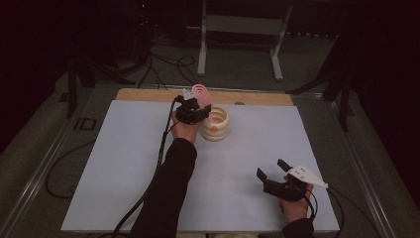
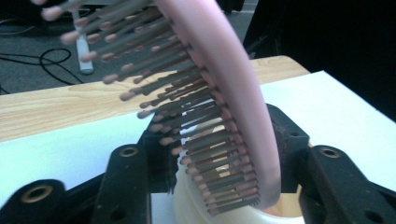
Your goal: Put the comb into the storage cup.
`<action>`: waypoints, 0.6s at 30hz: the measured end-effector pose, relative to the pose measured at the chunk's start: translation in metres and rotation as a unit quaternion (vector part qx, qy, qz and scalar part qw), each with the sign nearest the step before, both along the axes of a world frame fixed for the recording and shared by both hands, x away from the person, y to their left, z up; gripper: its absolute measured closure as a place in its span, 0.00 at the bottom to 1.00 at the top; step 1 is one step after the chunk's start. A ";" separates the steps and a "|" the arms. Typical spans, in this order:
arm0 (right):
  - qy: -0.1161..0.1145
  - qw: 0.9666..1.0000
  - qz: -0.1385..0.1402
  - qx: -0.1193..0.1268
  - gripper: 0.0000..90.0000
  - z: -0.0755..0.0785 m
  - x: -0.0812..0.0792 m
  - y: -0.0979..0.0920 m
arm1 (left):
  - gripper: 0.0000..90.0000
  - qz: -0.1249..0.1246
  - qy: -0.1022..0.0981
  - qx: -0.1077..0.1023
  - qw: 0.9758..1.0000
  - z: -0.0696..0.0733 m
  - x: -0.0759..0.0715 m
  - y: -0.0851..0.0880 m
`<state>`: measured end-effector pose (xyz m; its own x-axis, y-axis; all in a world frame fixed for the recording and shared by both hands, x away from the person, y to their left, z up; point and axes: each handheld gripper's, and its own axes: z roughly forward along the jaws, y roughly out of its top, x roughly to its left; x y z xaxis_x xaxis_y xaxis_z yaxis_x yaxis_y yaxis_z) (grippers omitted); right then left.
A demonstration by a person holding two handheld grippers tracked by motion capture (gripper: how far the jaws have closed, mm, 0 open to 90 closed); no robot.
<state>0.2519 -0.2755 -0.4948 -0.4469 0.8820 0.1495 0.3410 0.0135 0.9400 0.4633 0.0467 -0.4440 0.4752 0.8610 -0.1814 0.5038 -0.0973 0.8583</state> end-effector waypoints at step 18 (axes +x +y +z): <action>-0.002 1.000 0.001 0.000 0.10 0.000 0.000 0.000 | 0.18 0.033 -0.017 0.058 0.998 -0.003 -0.004 -0.010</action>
